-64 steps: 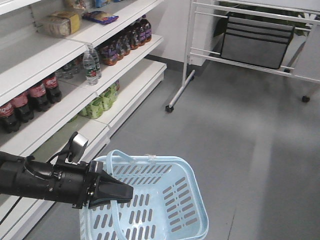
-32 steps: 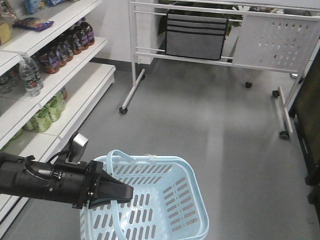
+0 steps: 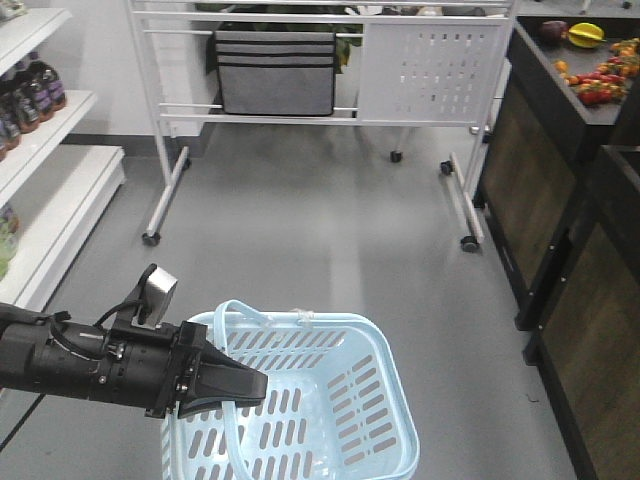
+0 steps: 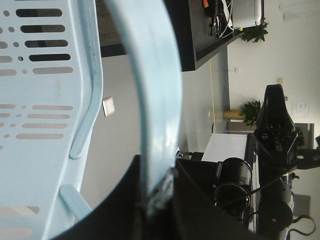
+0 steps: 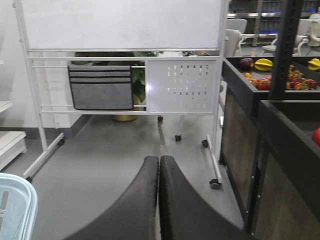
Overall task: Place coke in basket with both arms
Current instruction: 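Turn the base while holding the basket in the left gripper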
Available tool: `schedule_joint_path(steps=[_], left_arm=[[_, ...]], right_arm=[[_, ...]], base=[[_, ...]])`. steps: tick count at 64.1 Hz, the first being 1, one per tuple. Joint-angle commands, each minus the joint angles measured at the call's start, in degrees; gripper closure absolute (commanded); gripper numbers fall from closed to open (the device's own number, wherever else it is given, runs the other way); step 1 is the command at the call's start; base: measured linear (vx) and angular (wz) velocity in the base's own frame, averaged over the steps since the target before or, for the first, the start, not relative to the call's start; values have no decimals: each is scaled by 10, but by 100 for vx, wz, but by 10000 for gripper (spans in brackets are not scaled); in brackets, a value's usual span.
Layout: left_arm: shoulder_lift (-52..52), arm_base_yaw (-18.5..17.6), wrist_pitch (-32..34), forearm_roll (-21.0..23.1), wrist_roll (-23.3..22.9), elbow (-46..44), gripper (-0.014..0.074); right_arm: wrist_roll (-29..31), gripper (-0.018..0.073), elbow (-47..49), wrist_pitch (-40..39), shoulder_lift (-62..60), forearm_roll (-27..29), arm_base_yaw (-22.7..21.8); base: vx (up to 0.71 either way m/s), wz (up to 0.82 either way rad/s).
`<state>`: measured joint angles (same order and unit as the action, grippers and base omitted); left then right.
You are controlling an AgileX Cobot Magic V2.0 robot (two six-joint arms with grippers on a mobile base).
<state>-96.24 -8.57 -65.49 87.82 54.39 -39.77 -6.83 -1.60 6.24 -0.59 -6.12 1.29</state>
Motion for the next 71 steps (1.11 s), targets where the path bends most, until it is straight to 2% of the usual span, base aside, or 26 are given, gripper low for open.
schedule_joint_path(steps=[1, 36, 71], left_arm=[[27, -2, -52, 37, 5, -10, 602], [27, -2, -52, 37, 5, -10, 602], [27, -2, -52, 37, 5, -10, 602]], right_arm=[[7, 569, -7, -41, -11, -3, 0], [7, 569, -7, -41, -11, -3, 0], [7, 569, -7, -40, -11, -3, 0]], base=[[6, -28], [8, -12], [17, 4]])
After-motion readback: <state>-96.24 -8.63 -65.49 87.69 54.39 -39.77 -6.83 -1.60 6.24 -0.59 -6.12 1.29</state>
